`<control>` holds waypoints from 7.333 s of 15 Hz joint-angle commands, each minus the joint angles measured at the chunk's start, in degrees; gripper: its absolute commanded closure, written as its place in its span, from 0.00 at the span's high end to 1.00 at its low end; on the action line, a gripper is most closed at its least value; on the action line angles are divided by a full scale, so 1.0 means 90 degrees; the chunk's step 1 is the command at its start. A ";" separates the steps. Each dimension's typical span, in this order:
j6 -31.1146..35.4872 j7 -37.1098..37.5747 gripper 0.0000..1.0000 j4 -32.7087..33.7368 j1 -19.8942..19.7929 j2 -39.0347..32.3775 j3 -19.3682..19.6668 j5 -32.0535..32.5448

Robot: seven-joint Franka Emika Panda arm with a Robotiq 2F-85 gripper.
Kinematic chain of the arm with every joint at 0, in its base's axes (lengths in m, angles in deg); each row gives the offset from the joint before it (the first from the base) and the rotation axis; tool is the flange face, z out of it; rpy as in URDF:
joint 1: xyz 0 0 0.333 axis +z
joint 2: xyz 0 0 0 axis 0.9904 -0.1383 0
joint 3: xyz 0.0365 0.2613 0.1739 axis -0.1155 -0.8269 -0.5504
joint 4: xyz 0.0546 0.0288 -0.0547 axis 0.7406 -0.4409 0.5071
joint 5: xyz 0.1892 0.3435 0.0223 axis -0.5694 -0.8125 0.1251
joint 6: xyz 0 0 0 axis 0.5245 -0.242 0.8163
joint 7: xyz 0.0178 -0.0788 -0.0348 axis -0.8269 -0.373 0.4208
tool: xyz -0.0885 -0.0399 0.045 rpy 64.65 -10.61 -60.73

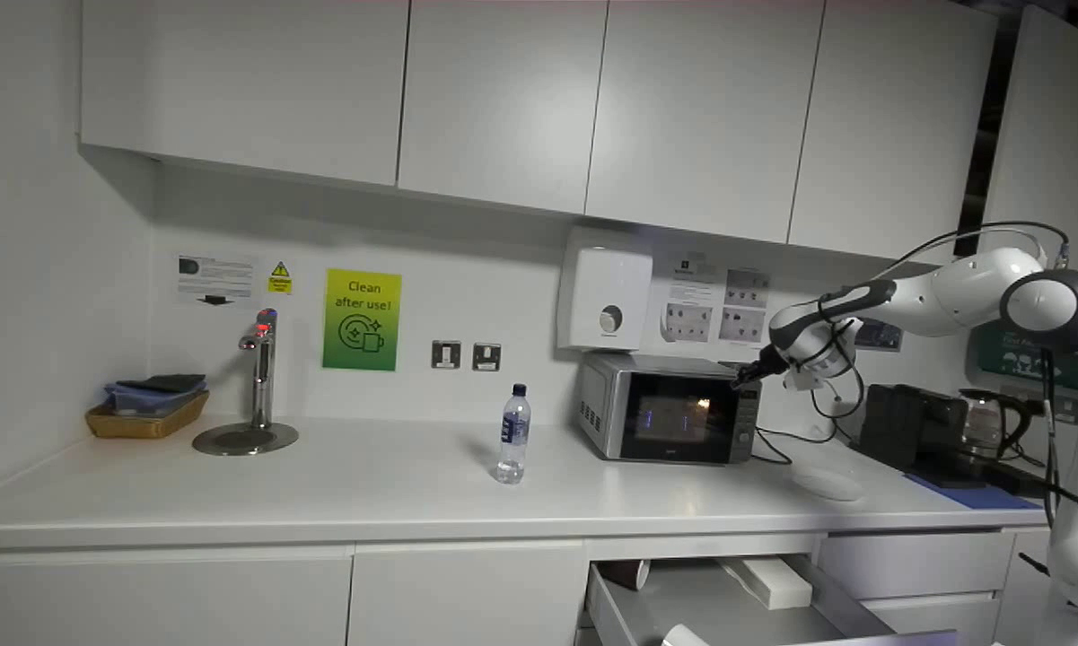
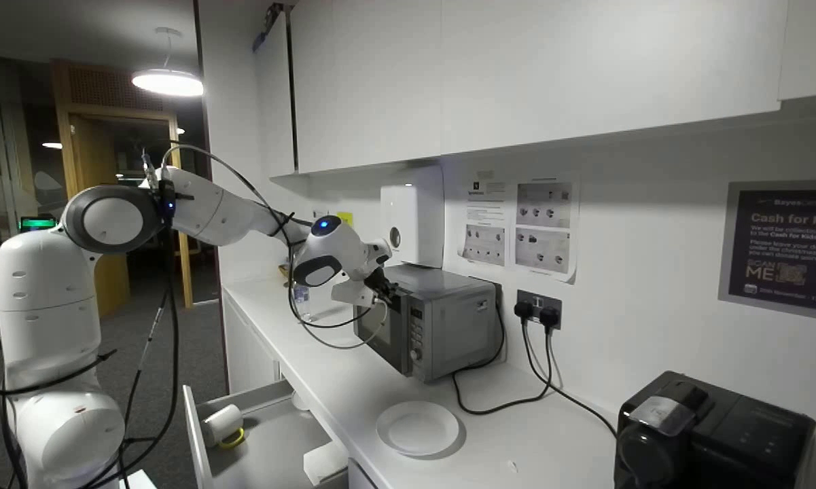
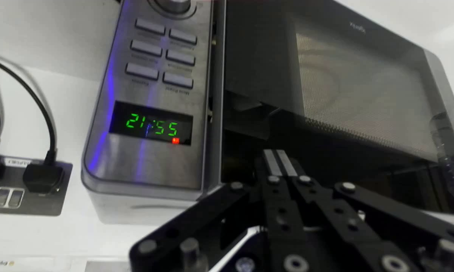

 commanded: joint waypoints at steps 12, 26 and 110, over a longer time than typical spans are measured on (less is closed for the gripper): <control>-0.1747 0.1151 0.00 0.0485 -0.0431 0.0592 -0.0363 0.1206; -0.0637 0.1101 0.01 0.0611 -0.0286 0.0395 -0.0290 0.1173; -0.0378 -0.2598 0.00 0.1335 -0.0357 -0.0851 -0.0242 -0.1255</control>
